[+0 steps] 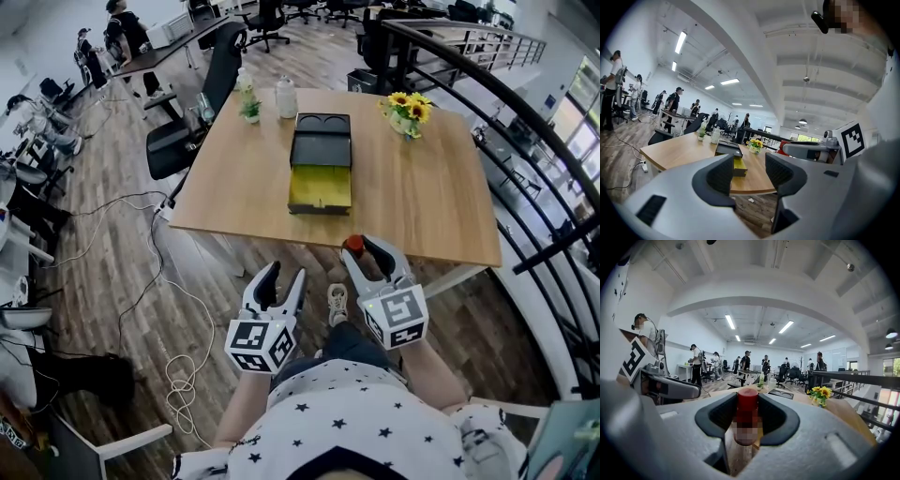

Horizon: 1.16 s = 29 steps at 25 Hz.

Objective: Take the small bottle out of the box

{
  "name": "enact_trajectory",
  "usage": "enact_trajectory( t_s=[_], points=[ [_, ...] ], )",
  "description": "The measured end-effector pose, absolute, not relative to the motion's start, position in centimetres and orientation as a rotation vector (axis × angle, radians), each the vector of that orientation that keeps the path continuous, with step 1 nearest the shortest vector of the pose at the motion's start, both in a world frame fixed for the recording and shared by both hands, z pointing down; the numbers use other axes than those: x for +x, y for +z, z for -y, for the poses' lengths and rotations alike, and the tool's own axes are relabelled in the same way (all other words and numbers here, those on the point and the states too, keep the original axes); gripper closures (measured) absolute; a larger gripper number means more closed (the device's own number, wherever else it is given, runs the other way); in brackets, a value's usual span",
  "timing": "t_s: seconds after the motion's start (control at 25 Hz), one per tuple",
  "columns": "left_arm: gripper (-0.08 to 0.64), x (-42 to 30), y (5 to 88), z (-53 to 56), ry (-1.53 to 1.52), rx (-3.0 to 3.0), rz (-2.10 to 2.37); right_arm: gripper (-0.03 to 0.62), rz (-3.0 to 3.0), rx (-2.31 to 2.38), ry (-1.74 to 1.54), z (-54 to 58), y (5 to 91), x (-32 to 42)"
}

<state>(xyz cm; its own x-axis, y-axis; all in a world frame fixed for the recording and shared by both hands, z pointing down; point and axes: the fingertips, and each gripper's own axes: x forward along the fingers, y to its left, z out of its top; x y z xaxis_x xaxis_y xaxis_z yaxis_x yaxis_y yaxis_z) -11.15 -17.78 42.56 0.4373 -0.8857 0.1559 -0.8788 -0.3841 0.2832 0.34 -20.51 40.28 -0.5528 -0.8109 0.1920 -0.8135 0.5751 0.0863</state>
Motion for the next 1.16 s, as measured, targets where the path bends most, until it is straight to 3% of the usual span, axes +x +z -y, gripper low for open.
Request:
enact_trajectory(
  t_s=[1.16],
  points=[
    [0.362,-10.7,43.1,19.5,-0.031,2.365,1.509,0.451,2.595,1.358,-0.002,22.2,40.8,0.6]
  ],
)
